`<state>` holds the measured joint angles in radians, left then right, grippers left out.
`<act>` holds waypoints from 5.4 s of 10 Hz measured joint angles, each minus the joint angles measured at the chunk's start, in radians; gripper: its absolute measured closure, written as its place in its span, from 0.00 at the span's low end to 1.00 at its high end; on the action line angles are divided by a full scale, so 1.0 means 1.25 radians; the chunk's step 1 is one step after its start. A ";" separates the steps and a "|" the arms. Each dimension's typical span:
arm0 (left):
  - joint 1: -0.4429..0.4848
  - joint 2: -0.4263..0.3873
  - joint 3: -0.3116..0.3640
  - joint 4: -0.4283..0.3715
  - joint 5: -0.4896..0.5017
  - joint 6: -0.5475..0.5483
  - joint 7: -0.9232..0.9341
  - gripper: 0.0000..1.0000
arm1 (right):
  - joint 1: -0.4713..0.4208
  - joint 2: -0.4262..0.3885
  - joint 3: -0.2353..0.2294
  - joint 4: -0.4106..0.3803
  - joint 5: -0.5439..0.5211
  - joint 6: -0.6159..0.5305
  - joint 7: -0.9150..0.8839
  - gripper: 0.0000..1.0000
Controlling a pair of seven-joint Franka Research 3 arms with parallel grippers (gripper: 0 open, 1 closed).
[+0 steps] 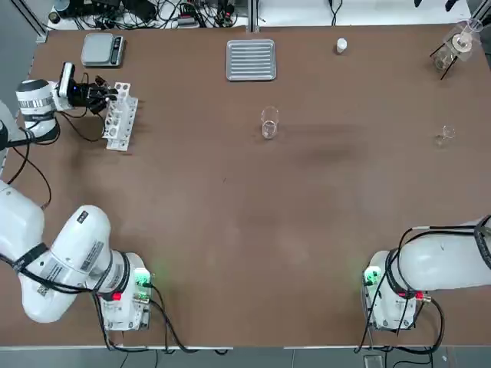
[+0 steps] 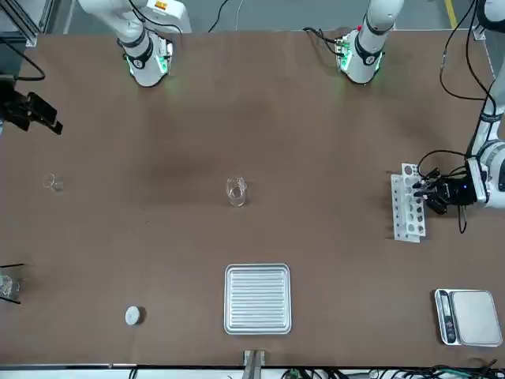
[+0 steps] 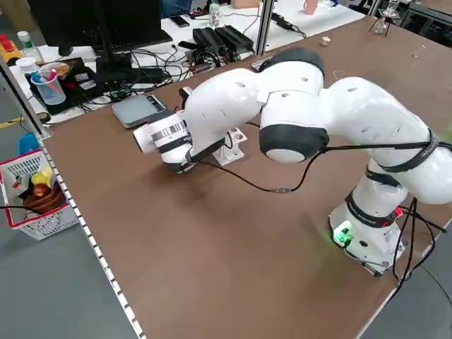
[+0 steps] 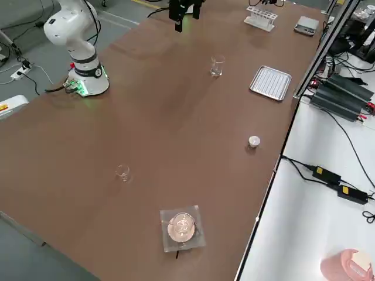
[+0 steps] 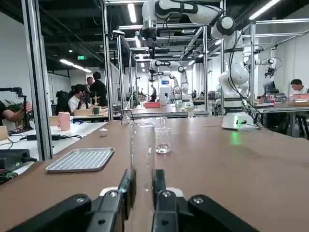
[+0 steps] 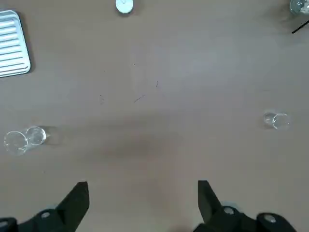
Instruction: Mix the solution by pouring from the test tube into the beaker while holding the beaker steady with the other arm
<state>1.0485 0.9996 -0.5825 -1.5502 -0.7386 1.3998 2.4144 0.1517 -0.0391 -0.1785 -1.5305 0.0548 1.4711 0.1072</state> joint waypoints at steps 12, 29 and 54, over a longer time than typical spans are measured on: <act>-0.002 0.042 0.012 0.004 0.005 0.012 0.006 0.78 | -0.001 -0.001 0.001 -0.090 -0.036 0.130 -0.005 0.00; -0.001 0.018 0.015 0.029 -0.010 0.012 0.005 0.12 | -0.001 -0.008 0.002 -0.100 -0.040 0.131 -0.006 0.00; -0.387 -0.739 0.022 0.019 0.455 0.265 -1.470 0.00 | -0.001 -0.024 0.002 -0.128 -0.042 0.157 -0.018 0.00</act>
<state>0.5652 0.0760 -0.5549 -1.5260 -0.1699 1.7308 0.5775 0.1508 -0.0689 -0.1764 -1.6906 0.0022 1.6672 0.0843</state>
